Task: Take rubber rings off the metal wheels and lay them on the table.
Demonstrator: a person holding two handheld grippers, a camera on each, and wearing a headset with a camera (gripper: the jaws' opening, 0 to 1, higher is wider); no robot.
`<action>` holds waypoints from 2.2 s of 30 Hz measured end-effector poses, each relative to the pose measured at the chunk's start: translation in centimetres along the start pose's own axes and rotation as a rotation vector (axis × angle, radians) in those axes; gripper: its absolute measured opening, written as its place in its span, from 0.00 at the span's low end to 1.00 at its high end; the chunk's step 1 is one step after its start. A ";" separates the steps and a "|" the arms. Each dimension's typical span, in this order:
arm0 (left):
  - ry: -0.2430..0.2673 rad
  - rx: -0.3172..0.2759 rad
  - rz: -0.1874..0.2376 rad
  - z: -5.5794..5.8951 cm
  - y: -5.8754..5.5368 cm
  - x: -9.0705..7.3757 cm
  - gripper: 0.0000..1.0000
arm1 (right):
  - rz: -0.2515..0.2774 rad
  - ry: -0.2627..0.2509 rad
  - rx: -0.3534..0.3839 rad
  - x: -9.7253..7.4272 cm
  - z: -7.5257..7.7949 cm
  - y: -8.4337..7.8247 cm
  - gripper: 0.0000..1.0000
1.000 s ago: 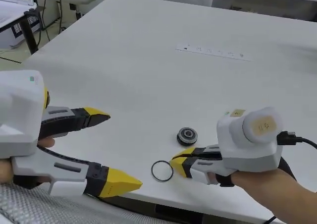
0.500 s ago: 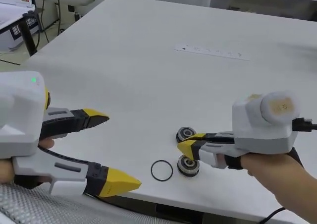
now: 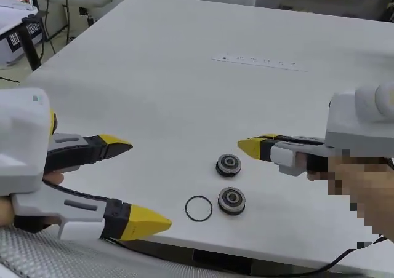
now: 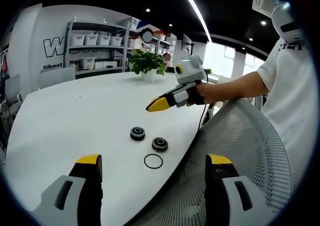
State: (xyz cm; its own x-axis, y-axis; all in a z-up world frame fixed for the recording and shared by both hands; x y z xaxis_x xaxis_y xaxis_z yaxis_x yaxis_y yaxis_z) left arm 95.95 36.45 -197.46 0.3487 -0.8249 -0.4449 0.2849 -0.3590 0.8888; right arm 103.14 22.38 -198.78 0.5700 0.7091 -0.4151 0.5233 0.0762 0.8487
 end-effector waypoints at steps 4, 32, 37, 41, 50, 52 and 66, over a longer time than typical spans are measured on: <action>0.004 0.003 0.001 0.0 0.0 0.0 0.80 | -0.025 0.003 -0.078 -0.3 0.0 -0.3 0.12; 0.008 0.008 -0.028 -0.1 -0.4 0.1 0.79 | -0.195 0.152 -0.215 -0.7 -0.9 -4.5 0.22; 0.008 0.009 -0.028 0.0 -0.4 0.1 0.79 | -0.265 0.163 -0.267 -0.6 -1.0 -6.0 0.24; 0.007 0.007 -0.027 0.0 -0.3 0.0 0.79 | -0.302 0.177 -0.286 -0.5 -0.9 -6.9 0.25; -0.002 0.028 -0.023 0.2 -0.1 0.1 0.80 | -0.384 0.199 -0.328 -0.1 -0.9 -8.9 0.26; -0.004 0.073 0.001 0.3 0.5 0.0 0.84 | -0.402 0.201 -0.339 0.0 -0.9 -9.4 0.26; -0.108 0.215 -0.085 1.6 1.7 1.0 0.83 | -0.418 0.202 -0.395 0.6 -0.9 -9.9 0.28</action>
State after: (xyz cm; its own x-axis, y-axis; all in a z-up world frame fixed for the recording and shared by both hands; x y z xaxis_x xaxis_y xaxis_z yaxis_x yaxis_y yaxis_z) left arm 95.29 34.33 -196.21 0.2312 -0.8253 -0.5152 0.1086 -0.5043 0.8567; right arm 97.74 22.67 -207.14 0.2154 0.6791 -0.7017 0.3802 0.6035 0.7009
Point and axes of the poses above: the centre of the closed fingertips' face, and the gripper's own axes: x roughly forward along the fingers, z roughly to its right, y roughly out of its top, the point moved 1 cm from there along -x, roughly backward along the fingers, and after that the axes turned 1 degree about -z, right-handed, at the moved point
